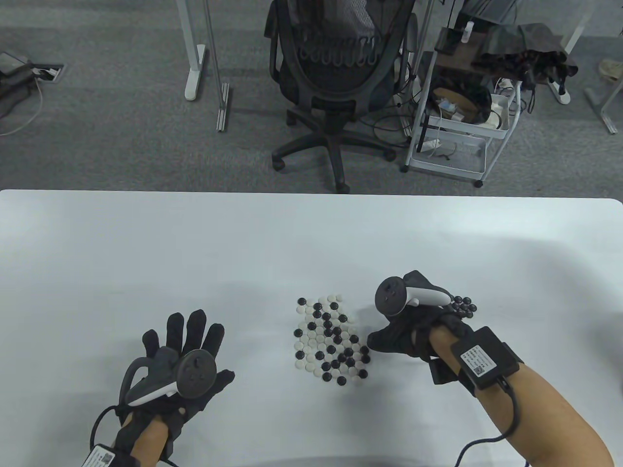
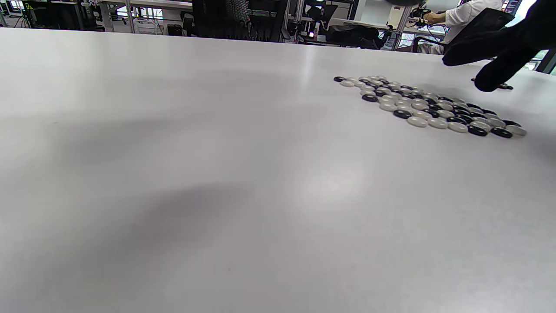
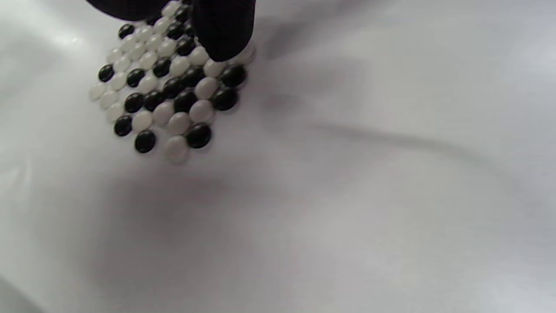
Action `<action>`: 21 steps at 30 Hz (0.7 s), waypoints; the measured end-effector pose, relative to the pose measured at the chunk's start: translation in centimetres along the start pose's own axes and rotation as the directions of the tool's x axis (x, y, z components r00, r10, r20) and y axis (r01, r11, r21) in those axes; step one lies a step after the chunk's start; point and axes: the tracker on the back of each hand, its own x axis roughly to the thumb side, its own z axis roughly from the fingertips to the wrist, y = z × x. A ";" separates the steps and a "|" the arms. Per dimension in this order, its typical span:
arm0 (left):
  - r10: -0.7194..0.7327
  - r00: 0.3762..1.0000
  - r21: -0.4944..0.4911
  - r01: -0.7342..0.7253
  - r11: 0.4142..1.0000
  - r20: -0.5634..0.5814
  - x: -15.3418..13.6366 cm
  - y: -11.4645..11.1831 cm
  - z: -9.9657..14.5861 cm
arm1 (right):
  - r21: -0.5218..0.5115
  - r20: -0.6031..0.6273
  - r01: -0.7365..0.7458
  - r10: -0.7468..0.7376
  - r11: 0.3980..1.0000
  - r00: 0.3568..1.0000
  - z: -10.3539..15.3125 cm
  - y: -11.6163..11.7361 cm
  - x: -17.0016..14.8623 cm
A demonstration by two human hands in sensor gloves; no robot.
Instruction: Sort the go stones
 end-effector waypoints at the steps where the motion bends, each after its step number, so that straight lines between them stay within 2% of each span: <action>1: -0.001 1.000 0.002 0.001 1.000 0.001 0.0 0.0 0.0 | 0.005 0.008 0.003 -0.003 1.000 1.000 -0.3 0.2 0.3; 6: 0.004 1.000 0.011 -0.004 1.000 0.000 0.0 0.1 0.1 | 0.026 0.008 0.019 -0.019 0.999 1.000 -1.5 0.9 0.2; 10: 0.007 1.000 0.019 -0.007 1.000 -0.001 -0.1 0.2 0.2 | 0.019 -0.022 0.046 -0.045 0.999 0.999 -1.0 1.1 -1.4; 15: 0.003 1.000 0.011 -0.003 1.000 0.001 -0.1 0.1 0.1 | -0.031 -0.143 0.121 -0.125 0.992 0.982 0.1 0.0 -5.7; 21: -0.003 1.000 0.009 0.003 1.000 0.002 0.1 0.0 0.1 | -0.138 -0.290 0.247 -0.277 0.959 0.916 0.8 -1.9 -11.3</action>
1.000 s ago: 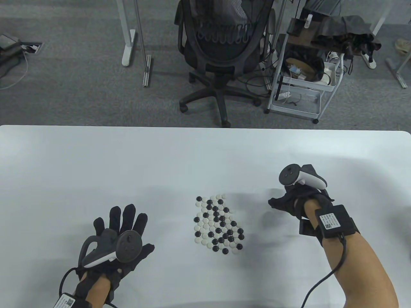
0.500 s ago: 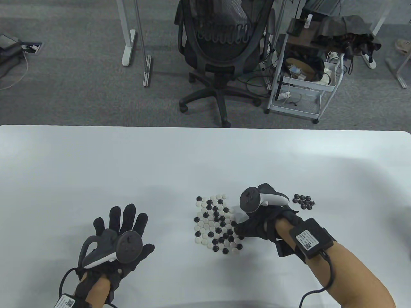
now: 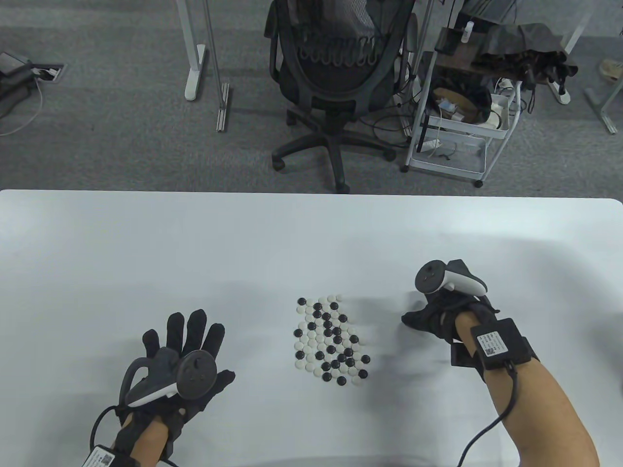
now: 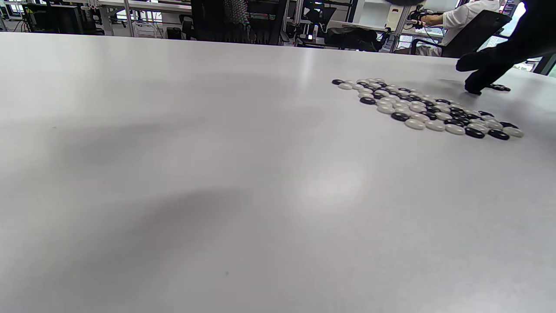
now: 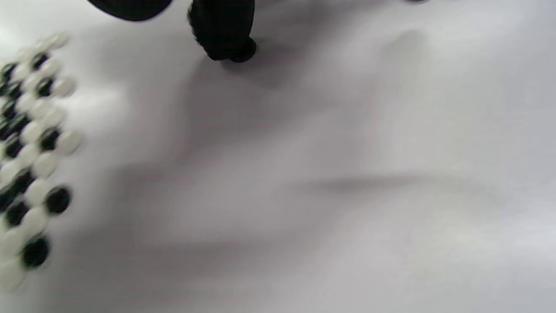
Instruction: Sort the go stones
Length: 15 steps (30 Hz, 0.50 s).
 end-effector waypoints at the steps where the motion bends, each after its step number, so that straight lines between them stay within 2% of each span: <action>1: 0.002 1.000 0.003 -0.002 1.000 -0.001 0.0 0.0 0.0 | -0.004 -0.015 0.032 -0.032 0.999 0.999 -0.1 -0.4 -0.7; 7: 0.011 1.000 0.010 -0.011 1.000 -0.007 -0.2 0.1 0.2 | -0.032 -0.106 0.079 -0.082 0.996 0.991 0.0 -1.4 -3.5; 15: 0.007 1.000 0.004 -0.007 1.000 -0.005 -0.1 0.1 0.1 | -0.070 -0.145 0.085 -0.095 0.994 0.985 0.5 -1.4 -5.5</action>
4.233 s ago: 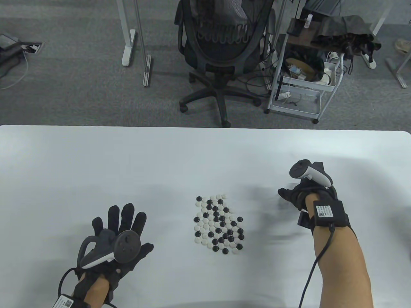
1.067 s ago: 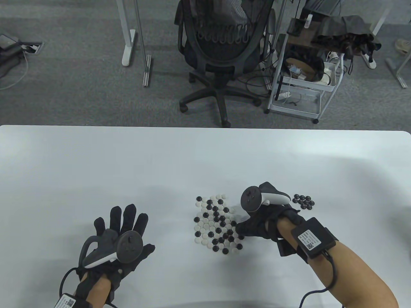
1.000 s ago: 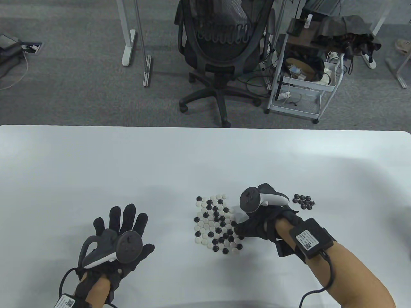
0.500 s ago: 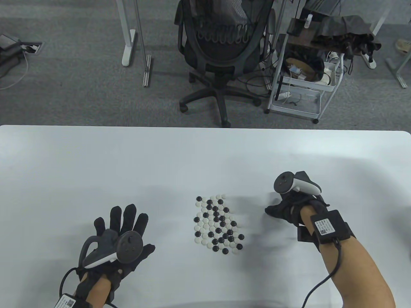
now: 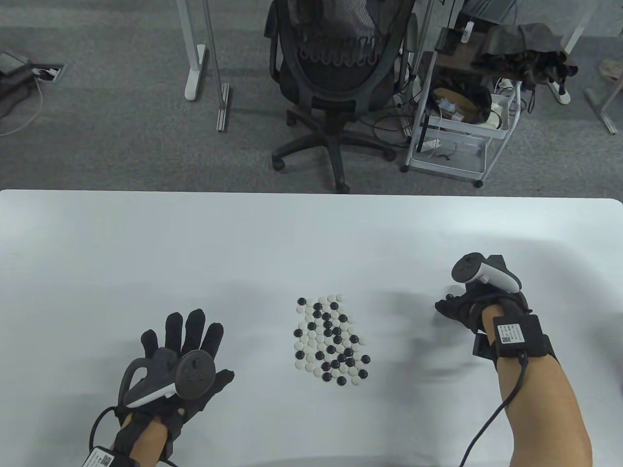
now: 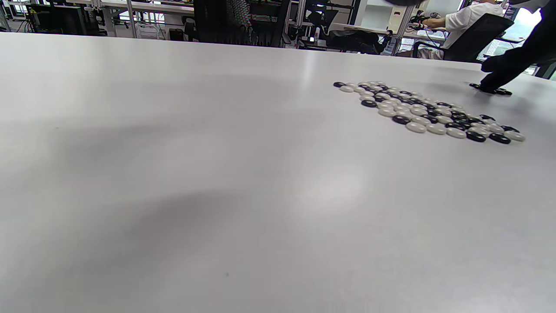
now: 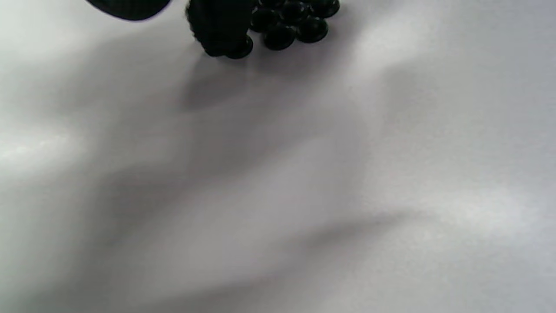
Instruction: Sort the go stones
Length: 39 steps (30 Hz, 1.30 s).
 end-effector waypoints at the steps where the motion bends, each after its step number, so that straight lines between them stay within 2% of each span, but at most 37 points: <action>1: 0.000 1.000 -0.002 0.000 1.000 0.000 0.0 0.0 0.0 | -0.004 -0.003 0.000 0.000 1.000 1.000 0.0 0.0 -0.1; 6: -0.004 1.000 -0.008 0.004 1.000 0.003 0.1 0.0 -0.1 | -0.035 0.039 0.015 -0.014 0.999 0.999 0.8 -0.3 0.4; 11: -0.003 1.000 -0.013 0.003 1.000 0.003 0.1 -0.1 -0.1 | -0.015 0.192 -0.045 0.047 0.999 0.980 3.1 0.1 3.9; 15: -0.006 1.000 -0.019 0.006 1.000 0.001 0.2 -0.1 -0.2 | 0.029 0.304 -0.197 0.179 0.980 0.936 5.1 2.4 7.7; 19: -0.008 1.000 -0.017 0.008 1.000 0.001 0.2 -0.1 -0.2 | 0.030 0.388 -0.360 0.321 0.932 0.864 6.3 5.7 10.8; 22: -0.007 1.000 -0.015 0.007 1.000 0.002 0.2 -0.1 -0.2 | 0.046 0.437 -0.433 0.372 0.900 0.819 6.6 8.0 12.3; 26: -0.005 1.000 -0.013 0.005 1.000 0.004 0.2 -0.1 -0.2 | 0.042 0.482 -0.458 0.383 0.888 0.788 6.6 9.6 13.6; 31: -0.002 1.000 -0.007 0.002 1.000 0.006 0.1 0.0 -0.2 | 0.048 0.460 -0.464 0.393 0.884 0.796 5.6 10.5 13.3; 39: -0.008 1.000 -0.009 0.008 1.000 0.003 0.1 -0.1 -0.2 | 0.056 0.357 -0.424 0.379 0.904 0.854 6.0 9.6 7.3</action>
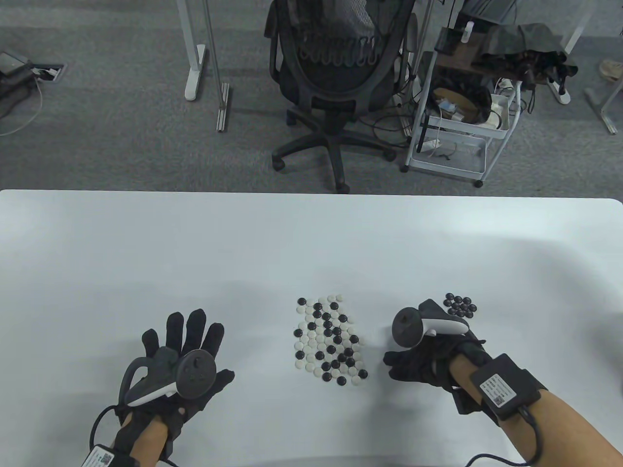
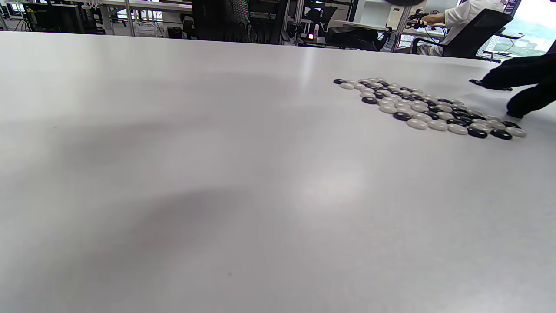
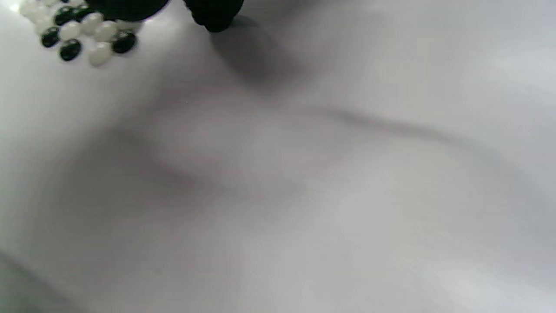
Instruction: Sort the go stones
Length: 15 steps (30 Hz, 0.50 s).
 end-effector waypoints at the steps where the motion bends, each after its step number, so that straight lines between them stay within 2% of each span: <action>1: -0.001 1.000 -0.003 0.001 1.000 0.000 0.0 0.0 0.0 | -0.008 -0.021 0.009 -0.010 1.000 1.000 0.3 0.1 -0.8; 4: -0.006 1.000 -0.011 0.006 1.000 0.002 0.1 -0.1 -0.1 | -0.053 -0.125 0.029 -0.035 0.998 0.991 1.2 0.1 -4.3; 8: -0.011 1.000 -0.015 0.011 1.000 0.005 0.2 -0.2 -0.2 | -0.091 -0.217 0.138 -0.155 0.986 0.964 1.8 0.1 -8.2; 15: -0.003 1.000 -0.011 0.003 1.000 0.002 0.1 -0.2 -0.2 | -0.130 -0.319 0.200 -0.232 0.971 0.919 2.1 -0.5 -11.7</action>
